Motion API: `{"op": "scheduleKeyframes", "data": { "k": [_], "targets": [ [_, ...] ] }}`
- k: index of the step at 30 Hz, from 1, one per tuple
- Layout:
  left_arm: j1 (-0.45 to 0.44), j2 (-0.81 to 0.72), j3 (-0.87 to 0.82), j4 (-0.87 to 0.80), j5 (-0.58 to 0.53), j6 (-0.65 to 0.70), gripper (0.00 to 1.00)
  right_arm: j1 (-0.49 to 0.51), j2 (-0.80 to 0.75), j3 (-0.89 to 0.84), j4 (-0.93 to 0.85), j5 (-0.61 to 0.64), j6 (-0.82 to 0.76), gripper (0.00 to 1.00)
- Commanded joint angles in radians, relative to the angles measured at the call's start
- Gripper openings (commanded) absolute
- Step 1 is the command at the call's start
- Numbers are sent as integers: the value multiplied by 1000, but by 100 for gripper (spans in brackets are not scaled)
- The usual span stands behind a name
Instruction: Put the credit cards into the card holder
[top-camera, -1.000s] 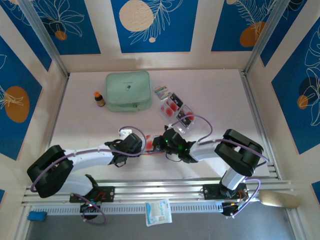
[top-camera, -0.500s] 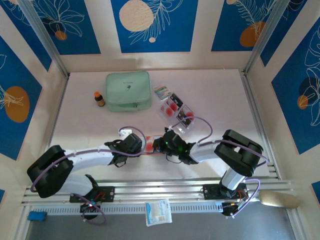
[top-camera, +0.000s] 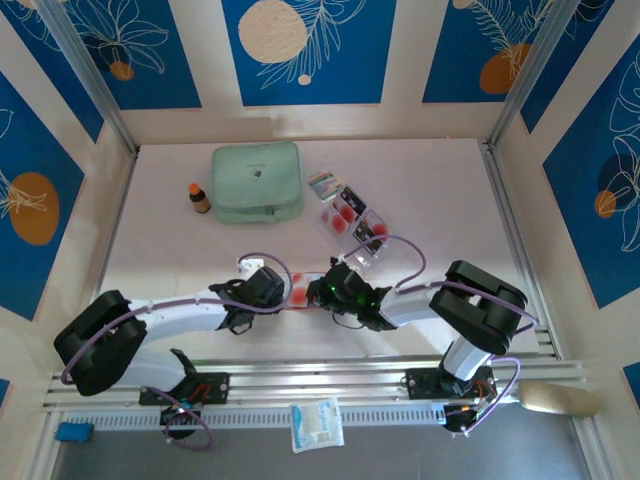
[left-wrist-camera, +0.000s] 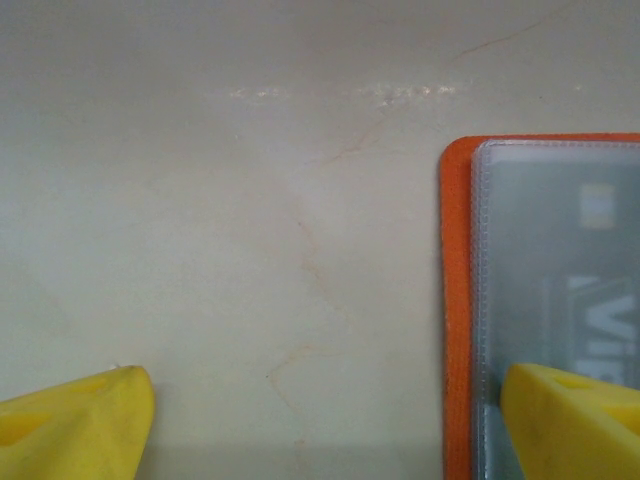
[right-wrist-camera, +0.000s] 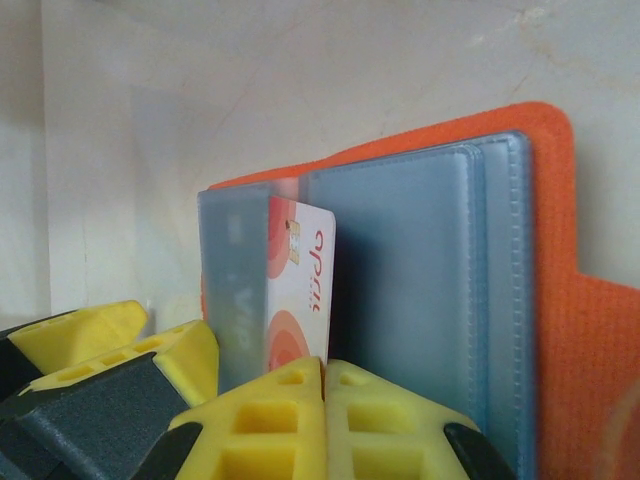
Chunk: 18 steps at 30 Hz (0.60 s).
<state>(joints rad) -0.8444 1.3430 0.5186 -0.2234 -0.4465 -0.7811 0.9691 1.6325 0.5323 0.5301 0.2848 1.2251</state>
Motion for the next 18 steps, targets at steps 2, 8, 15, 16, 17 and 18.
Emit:
{"op": "scheduleKeyframes", "data": {
  "k": [2, 8, 15, 16, 17, 18],
  "targets": [
    [8, -5, -22, -25, -6, -9, 90, 9, 14, -2, -59, 3, 19, 0],
    [8, -7, -25, -24, -6, -10, 90, -3, 45, 36, -90, -41, 19, 0],
    [8, -11, -26, -21, -5, -10, 90, -14, 78, 65, -106, -93, 14, 0],
    [8, -11, -26, -22, -6, -10, 90, -17, 81, 70, -108, -99, 14, 0],
    [7, -10, -26, -21, -6, -10, 90, -19, 85, 74, -112, -107, 12, 0],
    [7, -10, -26, -21, -6, -9, 90, -21, 90, 80, -117, -115, 11, 0]
  ]
}}
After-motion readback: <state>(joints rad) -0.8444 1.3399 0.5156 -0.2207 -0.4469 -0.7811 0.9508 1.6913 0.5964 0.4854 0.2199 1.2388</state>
